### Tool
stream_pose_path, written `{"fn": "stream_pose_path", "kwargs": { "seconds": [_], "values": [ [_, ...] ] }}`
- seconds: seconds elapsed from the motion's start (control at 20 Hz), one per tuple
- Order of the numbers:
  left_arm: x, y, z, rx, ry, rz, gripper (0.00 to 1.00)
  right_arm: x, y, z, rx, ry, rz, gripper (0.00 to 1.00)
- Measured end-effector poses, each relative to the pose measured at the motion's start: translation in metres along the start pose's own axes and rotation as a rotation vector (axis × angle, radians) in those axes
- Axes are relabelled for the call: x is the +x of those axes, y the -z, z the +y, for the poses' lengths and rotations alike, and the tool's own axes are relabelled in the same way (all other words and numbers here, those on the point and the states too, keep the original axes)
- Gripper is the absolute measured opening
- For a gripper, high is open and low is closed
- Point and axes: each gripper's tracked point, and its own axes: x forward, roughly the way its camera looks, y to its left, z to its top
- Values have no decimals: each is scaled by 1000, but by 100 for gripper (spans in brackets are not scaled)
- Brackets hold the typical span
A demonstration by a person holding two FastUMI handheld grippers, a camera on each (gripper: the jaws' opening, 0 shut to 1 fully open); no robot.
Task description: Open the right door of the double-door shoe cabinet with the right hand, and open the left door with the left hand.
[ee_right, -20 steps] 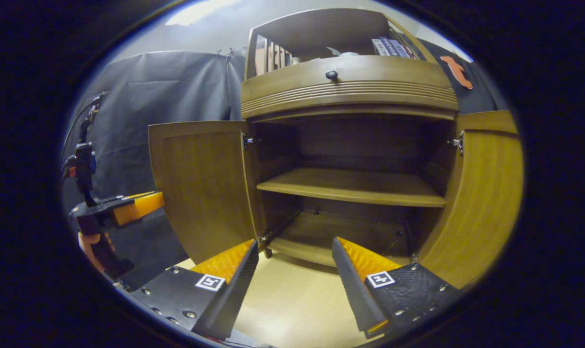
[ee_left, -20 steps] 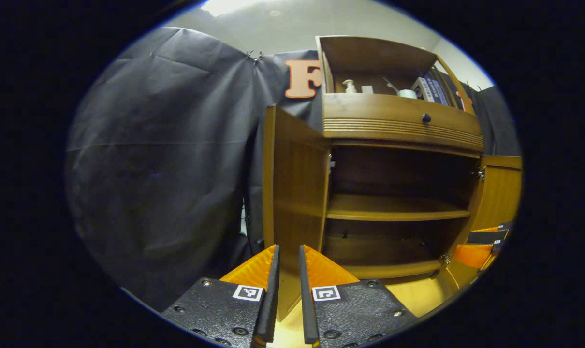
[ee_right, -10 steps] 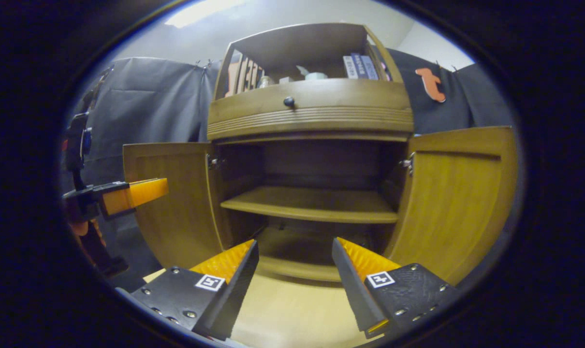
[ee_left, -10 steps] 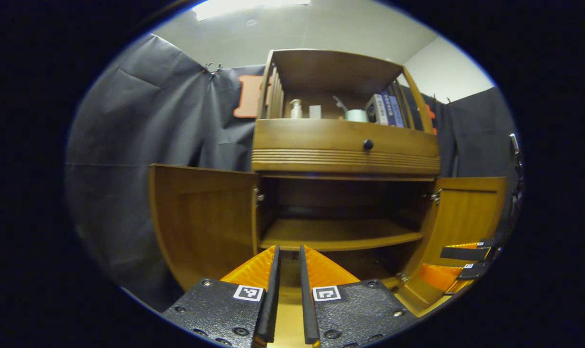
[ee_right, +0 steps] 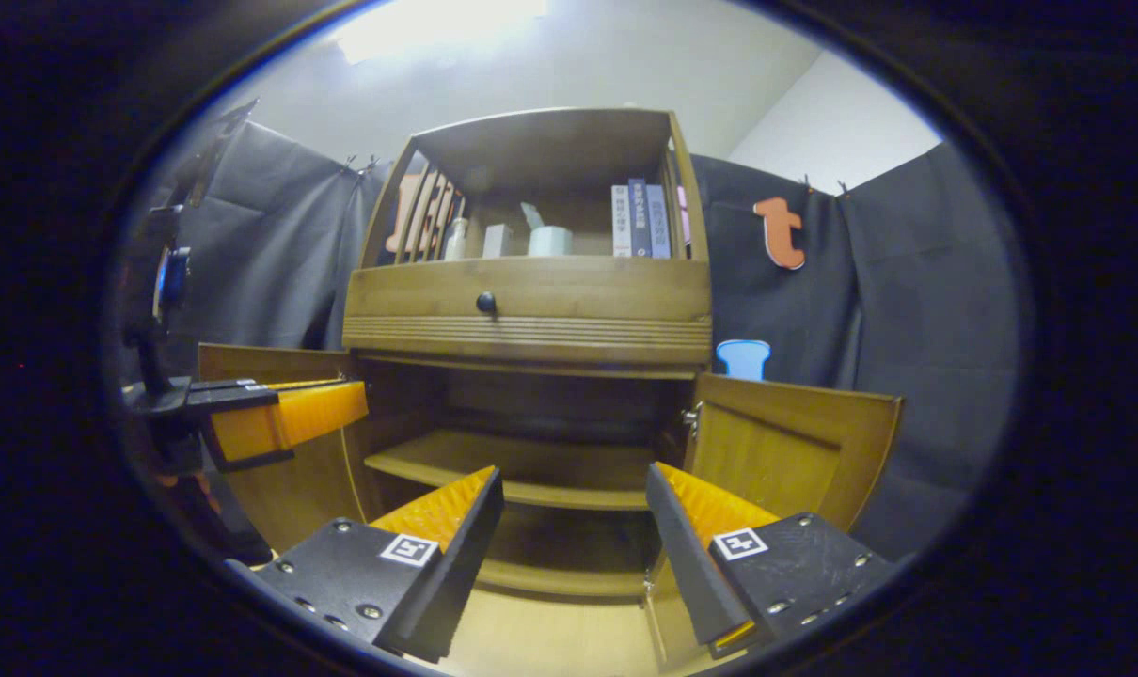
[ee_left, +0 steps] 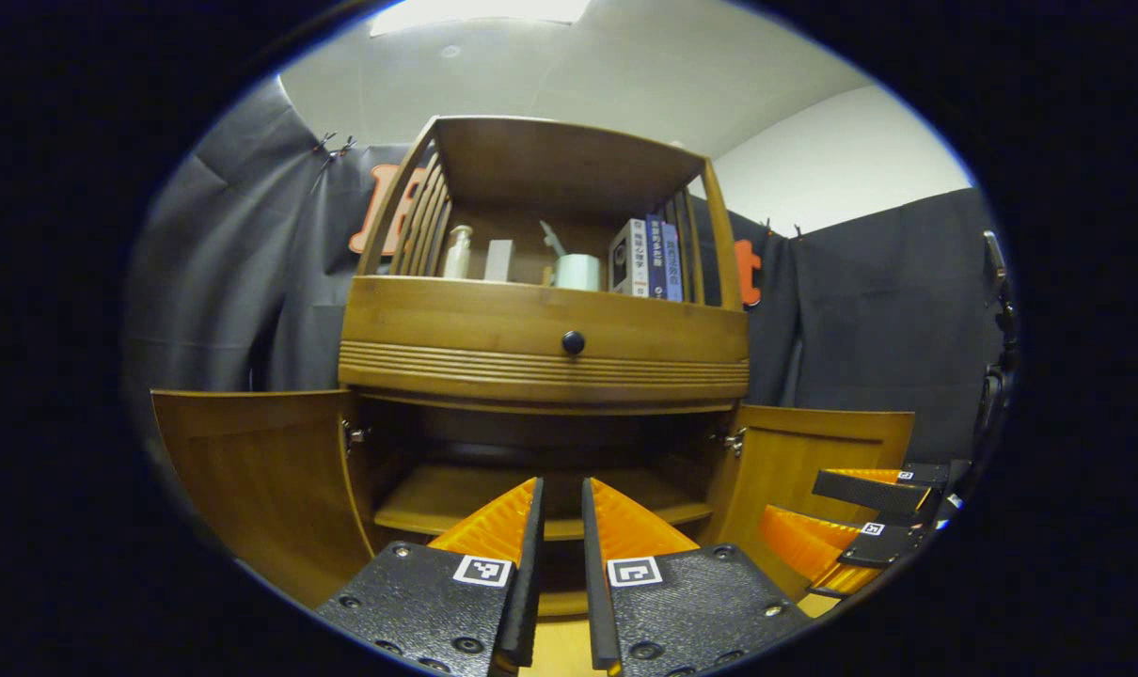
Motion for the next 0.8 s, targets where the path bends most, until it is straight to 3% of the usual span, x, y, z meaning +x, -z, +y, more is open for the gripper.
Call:
{"fn": "stream_pose_path", "kwargs": {
  "seconds": [0.1,0.15,0.2,0.25,0.4,0.5,0.55,0.7,0.75,0.8],
  "values": [
    [2,-10,-14,11,32,-20,33,2,-7,-4,1,22,-24,87],
    [3,-13,-16,17,34,-29,37,1,-9,-6,1,33,-32,91],
    [2,-16,-18,22,33,-36,51,1,-11,-7,1,40,-41,87],
    [3,-18,-19,28,31,-45,62,1,-14,-8,2,46,-50,91],
    [-1,-16,-15,47,0,-56,94,2,-16,-8,5,55,-64,91],
    [-1,-12,-13,40,-11,-49,92,1,-16,-8,7,58,-65,87],
    [-1,-10,-12,31,-14,-45,92,0,-16,-9,8,60,-65,91],
    [-3,-8,-6,10,-26,-37,92,0,-15,-8,17,62,-61,91],
    [-4,-6,-4,9,-31,-34,92,-1,-14,-8,21,63,-60,87],
    [-4,-6,-2,9,-35,-33,92,0,-15,-7,24,63,-60,91]
  ]
}}
